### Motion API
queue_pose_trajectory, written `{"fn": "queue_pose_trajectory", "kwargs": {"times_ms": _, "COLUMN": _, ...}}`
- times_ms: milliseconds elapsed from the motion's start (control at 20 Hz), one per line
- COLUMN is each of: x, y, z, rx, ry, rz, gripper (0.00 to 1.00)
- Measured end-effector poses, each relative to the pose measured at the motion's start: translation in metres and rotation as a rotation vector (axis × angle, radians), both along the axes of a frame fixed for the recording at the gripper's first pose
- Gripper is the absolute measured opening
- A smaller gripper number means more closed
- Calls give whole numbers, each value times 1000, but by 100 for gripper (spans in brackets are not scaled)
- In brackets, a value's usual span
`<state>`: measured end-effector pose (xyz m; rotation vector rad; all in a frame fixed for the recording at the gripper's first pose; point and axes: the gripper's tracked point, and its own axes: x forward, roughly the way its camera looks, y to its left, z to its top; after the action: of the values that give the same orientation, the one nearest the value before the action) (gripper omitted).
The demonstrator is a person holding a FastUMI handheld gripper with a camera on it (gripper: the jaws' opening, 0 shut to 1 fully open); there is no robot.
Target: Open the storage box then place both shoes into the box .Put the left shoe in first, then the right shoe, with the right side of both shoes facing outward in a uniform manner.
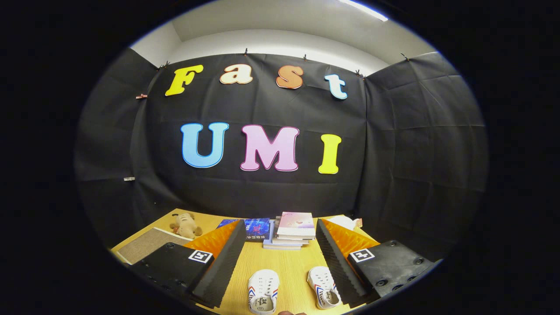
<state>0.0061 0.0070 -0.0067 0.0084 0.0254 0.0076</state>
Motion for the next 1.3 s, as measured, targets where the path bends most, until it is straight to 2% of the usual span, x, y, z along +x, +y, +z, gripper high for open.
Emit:
{"fn": "queue_pose_trajectory", "kwargs": {"times_ms": 400, "x": 3, "y": 10, "z": -6, "rx": -1, "ry": 22, "rz": 33, "gripper": 97}}
{"fn": "queue_pose_trajectory", "kwargs": {"times_ms": 550, "x": 4, "y": 18, "z": -18, "rx": 29, "ry": 82, "rz": 61, "gripper": 97}}
{"fn": "queue_pose_trajectory", "kwargs": {"times_ms": 750, "x": 10, "y": 43, "z": -42, "rx": 130, "ry": 208, "rz": 217, "gripper": 98}}
{"fn": "queue_pose_trajectory", "kwargs": {"times_ms": 1050, "x": 14, "y": 74, "z": -111, "rx": 359, "ry": 508, "rz": 424, "gripper": 98}}
{"fn": "queue_pose_trajectory", "kwargs": {"times_ms": 1300, "x": -8, "y": 108, "z": -147, "rx": 492, "ry": 692, "rz": 627, "gripper": 98}}
